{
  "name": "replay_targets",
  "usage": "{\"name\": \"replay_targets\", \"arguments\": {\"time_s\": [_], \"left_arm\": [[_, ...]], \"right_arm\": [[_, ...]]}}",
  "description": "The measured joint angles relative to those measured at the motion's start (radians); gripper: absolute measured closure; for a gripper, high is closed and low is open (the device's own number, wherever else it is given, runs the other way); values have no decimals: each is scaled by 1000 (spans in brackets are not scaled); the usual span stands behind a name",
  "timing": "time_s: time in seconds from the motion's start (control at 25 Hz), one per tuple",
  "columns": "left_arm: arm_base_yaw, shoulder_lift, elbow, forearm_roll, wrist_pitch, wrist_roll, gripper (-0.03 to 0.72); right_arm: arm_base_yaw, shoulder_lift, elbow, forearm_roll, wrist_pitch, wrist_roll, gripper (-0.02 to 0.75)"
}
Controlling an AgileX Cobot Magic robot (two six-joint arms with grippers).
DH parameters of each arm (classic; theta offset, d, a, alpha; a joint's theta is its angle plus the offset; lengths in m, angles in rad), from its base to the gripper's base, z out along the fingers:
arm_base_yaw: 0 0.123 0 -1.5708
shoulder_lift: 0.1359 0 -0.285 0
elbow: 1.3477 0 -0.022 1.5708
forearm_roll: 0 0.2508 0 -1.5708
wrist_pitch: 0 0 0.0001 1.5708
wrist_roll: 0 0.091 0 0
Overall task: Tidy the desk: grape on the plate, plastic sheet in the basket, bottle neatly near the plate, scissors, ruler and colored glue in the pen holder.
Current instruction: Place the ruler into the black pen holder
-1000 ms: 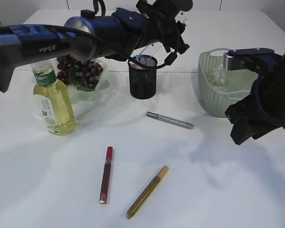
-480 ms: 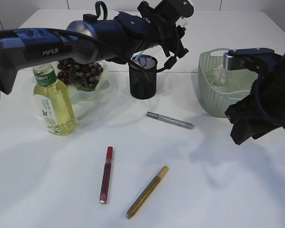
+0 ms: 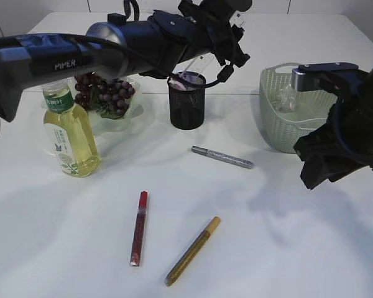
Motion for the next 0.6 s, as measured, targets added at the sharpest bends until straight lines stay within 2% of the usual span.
{"name": "replay_targets", "arguments": {"time_s": [0.6], "left_arm": [[0, 4, -19, -2, -47, -47, 409]], "right_arm": [[0, 0, 0, 10, 0, -9, 388]]}}
